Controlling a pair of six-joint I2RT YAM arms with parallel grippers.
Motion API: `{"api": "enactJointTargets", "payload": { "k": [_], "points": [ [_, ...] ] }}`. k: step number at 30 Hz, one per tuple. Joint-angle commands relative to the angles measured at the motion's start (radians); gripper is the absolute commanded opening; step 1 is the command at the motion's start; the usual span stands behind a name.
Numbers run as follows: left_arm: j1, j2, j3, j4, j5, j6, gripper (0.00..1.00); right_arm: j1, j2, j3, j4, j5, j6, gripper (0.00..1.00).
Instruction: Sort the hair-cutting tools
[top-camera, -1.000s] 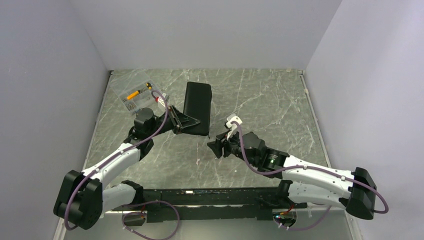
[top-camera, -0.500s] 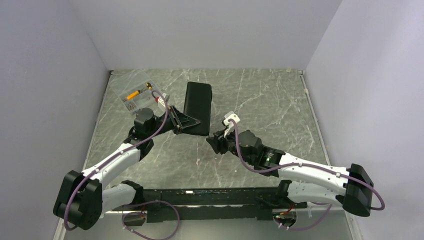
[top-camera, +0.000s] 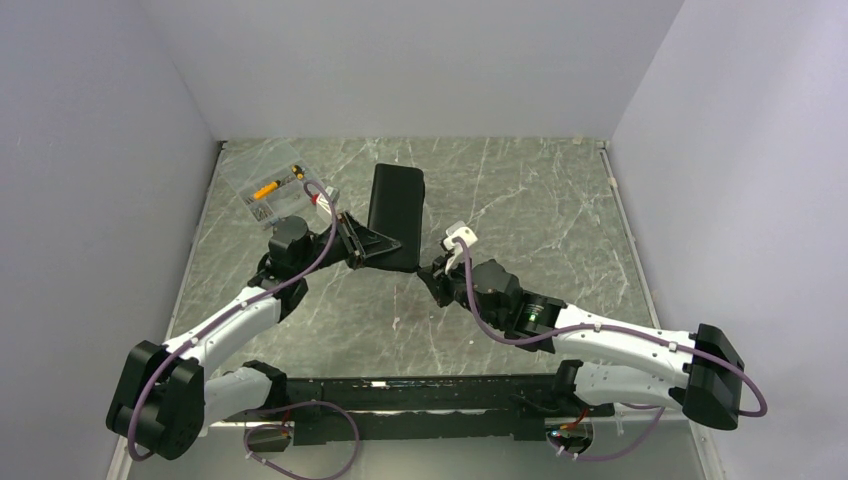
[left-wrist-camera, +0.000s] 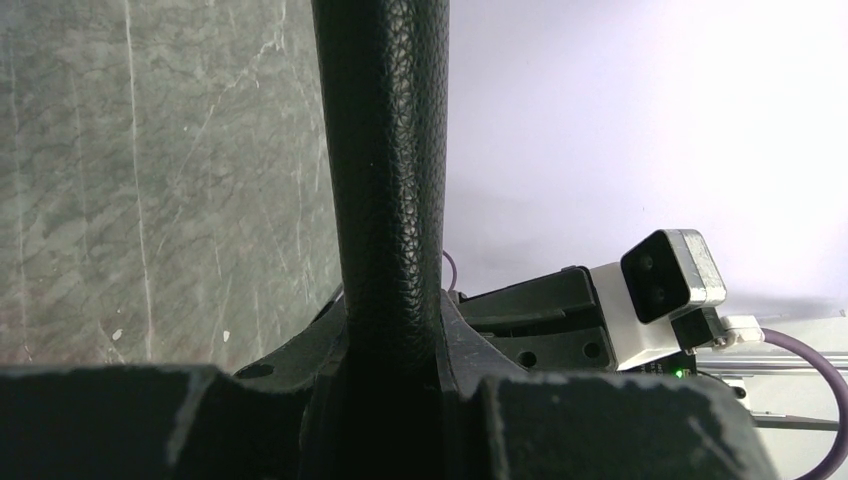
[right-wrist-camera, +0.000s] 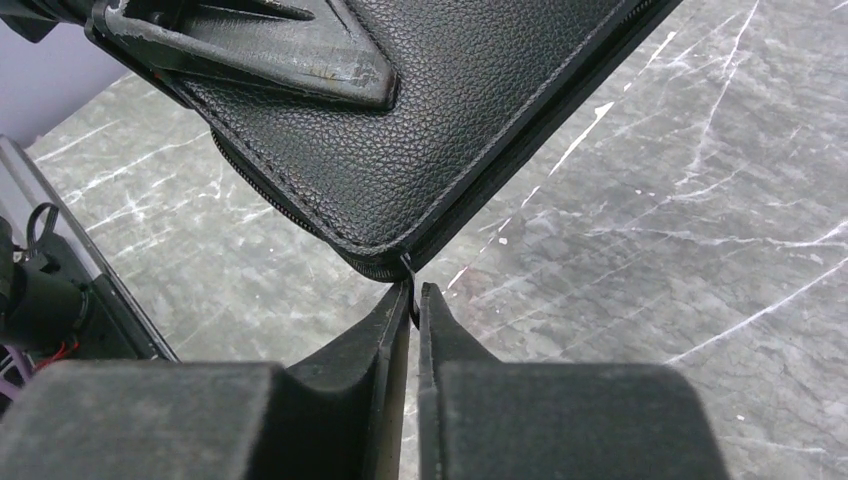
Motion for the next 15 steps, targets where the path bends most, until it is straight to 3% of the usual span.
{"api": "enactJointTargets", "payload": {
  "k": [1,2,15],
  "points": [
    [-0.005,-0.042,0.016,0.093,0.031,0.036,0.0,0.0,-0.013,0.051,-0.008,0.056,-0.021,0.03],
    [-0.005,-0.043,0.015,0.092,0.033,0.037,0.0,0.0,-0.016,0.052,-0.017,0.062,-0.024,0.0],
    [-0.007,-0.051,0.011,-0.036,0.118,0.148,0.0,0.0,-0.042,0.065,-0.114,0.185,-0.18,0.0]
  ]
}}
